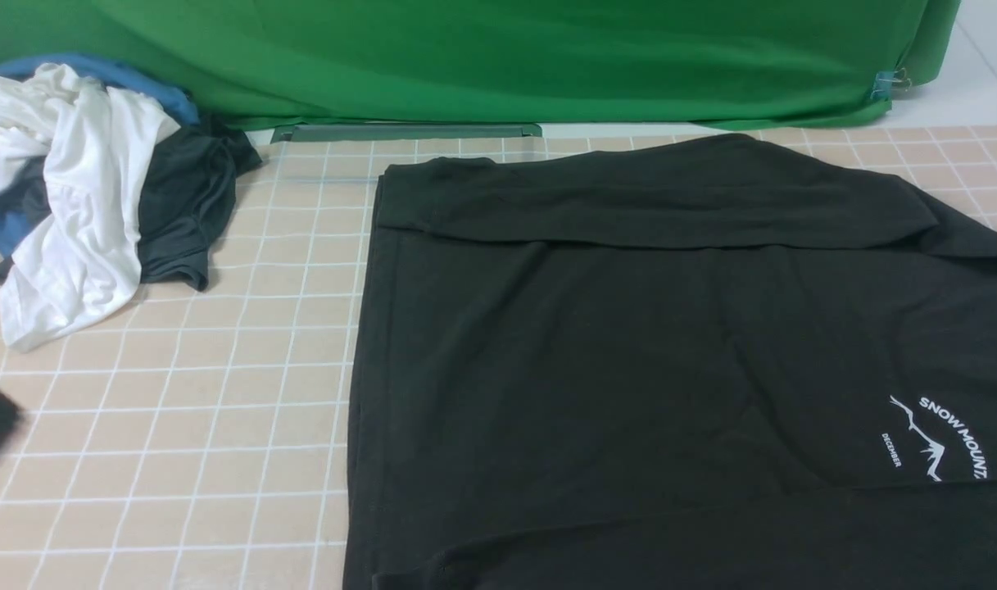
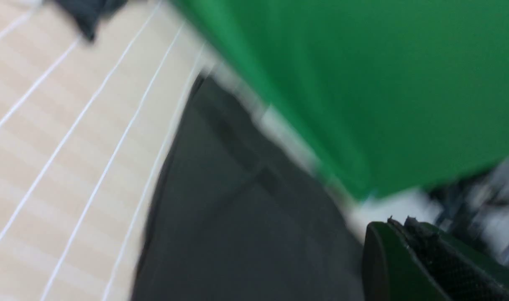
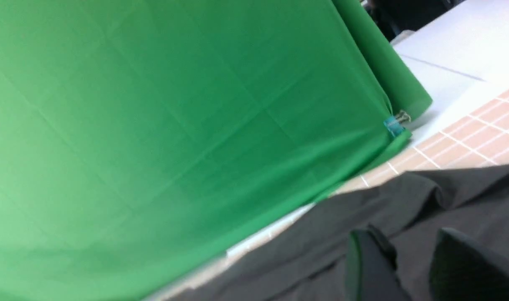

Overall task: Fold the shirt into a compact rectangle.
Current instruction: 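Grasp the left edge of the dark T-shirt lying flat on the table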

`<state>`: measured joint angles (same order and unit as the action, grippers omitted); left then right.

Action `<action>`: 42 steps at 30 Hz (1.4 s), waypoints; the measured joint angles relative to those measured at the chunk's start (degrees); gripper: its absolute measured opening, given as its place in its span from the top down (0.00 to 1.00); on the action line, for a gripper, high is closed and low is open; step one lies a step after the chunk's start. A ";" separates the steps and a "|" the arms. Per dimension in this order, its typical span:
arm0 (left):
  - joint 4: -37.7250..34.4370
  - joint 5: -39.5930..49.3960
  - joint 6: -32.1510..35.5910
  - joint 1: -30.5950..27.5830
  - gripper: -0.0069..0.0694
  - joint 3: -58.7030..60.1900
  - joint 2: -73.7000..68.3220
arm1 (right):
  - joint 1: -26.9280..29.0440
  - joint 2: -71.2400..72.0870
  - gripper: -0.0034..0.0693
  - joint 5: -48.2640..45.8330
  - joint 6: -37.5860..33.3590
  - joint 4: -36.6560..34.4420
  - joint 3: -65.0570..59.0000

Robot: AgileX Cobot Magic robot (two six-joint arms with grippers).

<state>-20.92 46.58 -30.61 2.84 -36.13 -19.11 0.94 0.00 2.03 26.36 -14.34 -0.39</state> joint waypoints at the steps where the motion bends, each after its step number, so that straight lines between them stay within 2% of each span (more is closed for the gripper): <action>1: -2.54 3.30 3.80 0.00 0.89 -1.04 -3.30 | 0.00 0.00 0.66 0.91 0.12 -0.15 0.00; 4: -9.57 10.34 12.60 0.00 0.89 -2.06 -12.99 | 0.00 -0.05 0.79 0.93 -0.64 -0.33 0.91; 6: -12.93 14.52 17.69 0.00 0.89 -2.06 -20.10 | -0.06 -1.22 0.88 -1.12 -4.23 -0.39 4.92; 9: -14.63 18.03 23.32 0.00 0.89 -2.06 -29.18 | -0.65 -5.95 0.91 -8.51 -12.97 -0.45 15.18; 12: -15.06 18.79 26.32 0.49 0.89 -2.06 -34.66 | -1.06 -12.45 0.91 -21.10 -20.30 -0.45 25.81; 13: -14.60 18.33 26.13 1.39 0.89 -2.06 -36.11 | -1.08 -16.52 0.91 -29.54 -23.07 -0.45 31.28; 14: -14.48 18.17 25.98 1.60 0.89 -2.06 -36.30 | -1.08 -16.53 0.91 -29.54 -23.07 -0.45 31.28; 15: -13.08 15.82 23.35 3.84 0.89 -1.57 -37.58 | -1.08 -21.76 0.91 -40.46 -25.50 -0.45 37.12; 18: -10.69 11.09 18.85 9.64 0.89 0.61 -39.54 | -1.11 -28.27 0.91 -52.80 -29.02 -0.45 42.19; 19: -10.39 10.54 17.92 11.28 0.89 0.92 -39.89 | -1.11 -29.11 0.91 -54.21 -29.49 -0.45 42.63; 20: -9.36 8.44 15.76 15.38 0.89 1.55 -41.59 | -1.11 -31.84 0.91 -58.13 -31.02 -0.45 43.56; 24: -5.22 3.48 10.21 24.64 0.89 0.94 -46.21 | -1.11 -37.22 0.91 -62.51 -33.09 -0.34 44.05; 26: -0.42 1.34 6.47 29.28 0.88 -1.40 -50.49 | -1.11 -40.30 0.91 -63.47 -33.62 -0.34 44.05; 29: 4.15 0.57 4.79 32.32 0.84 -4.87 -55.45 | -1.11 -42.73 0.91 -63.62 -33.67 -0.34 44.05; 35: 8.50 -0.10 3.75 33.15 0.64 -9.42 -63.82 | -1.27 -43.79 0.91 -63.08 -33.80 -0.34 44.05; 38: 9.34 -0.61 3.75 33.15 0.47 -10.67 -67.30 | -1.58 -43.79 0.91 -62.83 -33.95 -0.34 44.05; 39: 9.33 -0.61 3.75 33.15 0.46 -10.67 -67.46 | -1.58 -43.79 0.91 -62.78 -33.95 -0.34 44.05; 40: 9.70 -0.99 4.00 33.15 0.37 -10.74 -68.89 | -1.63 -43.79 0.91 -62.65 -33.95 -0.34 44.05; 42: 9.58 -1.14 5.33 33.15 0.31 -10.74 -70.15 | -1.68 -43.79 0.91 -62.65 -33.95 -0.34 43.99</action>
<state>-11.34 45.44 -25.28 35.98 -46.87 -89.26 -0.74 -43.79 -60.62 -7.59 -14.68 43.60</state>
